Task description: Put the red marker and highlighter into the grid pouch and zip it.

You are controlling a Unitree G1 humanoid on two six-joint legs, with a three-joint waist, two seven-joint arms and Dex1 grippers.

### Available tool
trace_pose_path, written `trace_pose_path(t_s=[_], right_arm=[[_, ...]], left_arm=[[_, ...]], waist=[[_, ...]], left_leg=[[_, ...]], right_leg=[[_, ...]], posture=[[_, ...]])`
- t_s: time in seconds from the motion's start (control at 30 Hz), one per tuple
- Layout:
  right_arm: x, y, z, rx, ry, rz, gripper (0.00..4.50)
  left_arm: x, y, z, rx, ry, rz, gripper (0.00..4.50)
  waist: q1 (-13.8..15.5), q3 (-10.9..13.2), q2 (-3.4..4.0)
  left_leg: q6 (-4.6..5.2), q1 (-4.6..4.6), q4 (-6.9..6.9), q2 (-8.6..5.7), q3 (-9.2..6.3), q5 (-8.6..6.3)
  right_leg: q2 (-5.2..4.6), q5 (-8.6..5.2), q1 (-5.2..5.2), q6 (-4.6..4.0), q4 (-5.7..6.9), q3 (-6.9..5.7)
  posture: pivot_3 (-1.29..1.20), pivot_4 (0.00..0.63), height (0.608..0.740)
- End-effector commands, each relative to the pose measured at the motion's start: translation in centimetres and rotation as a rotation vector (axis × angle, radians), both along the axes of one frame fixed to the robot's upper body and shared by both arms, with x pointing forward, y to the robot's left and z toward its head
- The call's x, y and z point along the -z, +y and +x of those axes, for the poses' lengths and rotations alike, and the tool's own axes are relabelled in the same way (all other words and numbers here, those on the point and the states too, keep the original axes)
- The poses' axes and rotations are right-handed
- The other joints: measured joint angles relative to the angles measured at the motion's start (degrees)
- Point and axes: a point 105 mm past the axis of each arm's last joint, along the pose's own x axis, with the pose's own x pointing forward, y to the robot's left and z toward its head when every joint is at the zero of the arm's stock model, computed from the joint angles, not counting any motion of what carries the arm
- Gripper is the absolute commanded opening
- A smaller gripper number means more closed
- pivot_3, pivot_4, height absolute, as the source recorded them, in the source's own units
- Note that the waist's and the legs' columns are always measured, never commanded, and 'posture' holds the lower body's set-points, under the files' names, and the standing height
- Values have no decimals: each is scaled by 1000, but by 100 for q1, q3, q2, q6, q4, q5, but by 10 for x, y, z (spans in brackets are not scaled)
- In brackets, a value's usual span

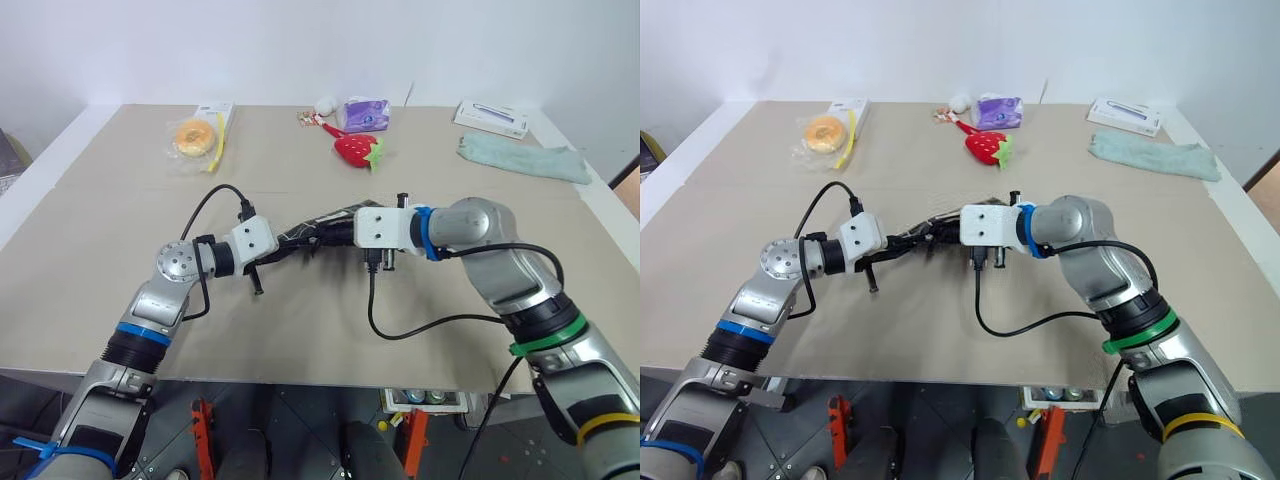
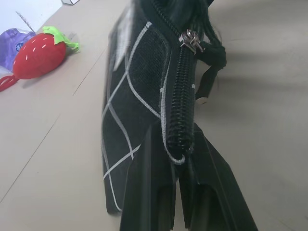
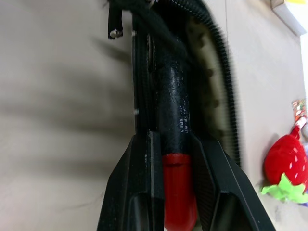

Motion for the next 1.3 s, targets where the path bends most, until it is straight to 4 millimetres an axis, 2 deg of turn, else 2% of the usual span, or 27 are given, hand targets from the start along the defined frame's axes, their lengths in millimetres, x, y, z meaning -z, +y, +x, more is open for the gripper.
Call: trace_pose_path(t_s=[0.03, 0.17, 0.27, 0.37, 0.4, 0.43, 0.5, 0.63, 0.73, 0.87, 0.97, 1.17, 1.27, 1.3], right_arm=[[-16, 9, -2, -44, -66, 24, 998], [-21, 6, -6, -50, -45, 61, 3025], [-31, 0, -17, -66, -4, 121, 4443], [-55, -7, -30, -65, 68, 298, 4443], [-68, -15, -32, -41, 83, 386, 4443], [-78, -26, -31, 4, 86, 454, 4443], [-87, -63, -19, 196, 60, 535, 4443], [-74, -141, 2, 630, 8, 566, 4443], [-53, -180, 2, 876, 21, 551, 4443], [-10, -193, -11, 1041, 149, 553, 4443], [14, -198, -16, 1125, 196, 562, 4443], [48, -204, -20, 1210, 284, 572, 4443], [49, -208, -19, 1228, 293, 596, 3633], [47, -209, -18, 1231, 292, 610, 3018]], left_arm=[[-16, -10, -8, 49, -51, -35, 0], [-16, -7, -7, 37, -43, -43, 0], [-18, -4, -4, 22, -26, -66, 0], [-21, -3, -1, 9, -4, -96, 0], [-22, -2, 0, -2, 12, -118, 0], [-25, -1, 1, -11, 31, -151, 0], [-31, 0, 2, -17, 51, -188, 0], [-32, 2, 4, -25, 51, -182, 0], [-32, 3, 5, -26, 52, -180, 0], [-32, 0, 5, -16, 53, -178, 0], [-33, 0, 5, -13, 54, -177, 0], [-34, -1, 5, -8, 52, -175, 0], [-36, -1, 5, -7, 50, -176, 0], [-36, -1, 5, -7, 48, -176, 0]], waist=[[0, 0, 0], [0, 0, 0], [0, 0, 0], [1, 0, 0], [2, 0, 0], [3, 0, 0], [14, 0, -1], [24, -1, -2], [10, -1, -1], [-8, -1, 0], [-7, -1, 0], [-1, -1, 0], [1, -1, 0], [1, -1, 0]], left_leg=[[0, 0, 0, 0, 0, 0], [0, 0, 0, 0, -1, 0], [0, 0, 0, 0, -1, 0], [0, 0, 0, 0, -2, 0], [0, 0, 1, 0, -3, 0], [0, 0, 1, 0, -3, 0], [0, 0, 2, 0, -5, 0], [0, 0, 9, -3, -5, 0], [0, 2, 7, -2, -2, 1], [2, 2, -1, 1, 4, 1], [3, 2, 1, -1, 6, 2], [2, 2, 16, -3, 8, 4], [7, 4, 18, -3, 8, 7], [8, 4, 19, -3, 7, 9]], right_leg=[[0, 1, 0, -2, 0, 0], [1, 2, 0, -3, 0, 0], [0, 3, 0, -1, 0, 0], [0, 3, 3, -1, 0, -1], [0, 4, 2, -3, 0, -1], [0, 4, 3, -3, 0, -1], [0, 6, 5, -4, 0, -2], [-2, 5, 9, 2, 0, -3], [-1, 5, 7, 2, 0, -1], [3, 8, -2, -3, 2, 8], [2, 8, -1, -1, 3, 13], [1, 6, 5, 30, 2, 17], [2, 10, 9, 33, 2, 16], [2, 12, 10, 35, 2, 16]], posture=[[0, 150, 740], [0, 150, 740], [0, 150, 740], [0, 150, 740], [0, 150, 740], [0, 150, 740], [0, 150, 740], [0, 150, 740], [0, 150, 740], [0, 150, 740], [0, 150, 740], [0, 150, 740], [0, 150, 740], [0, 150, 740]])
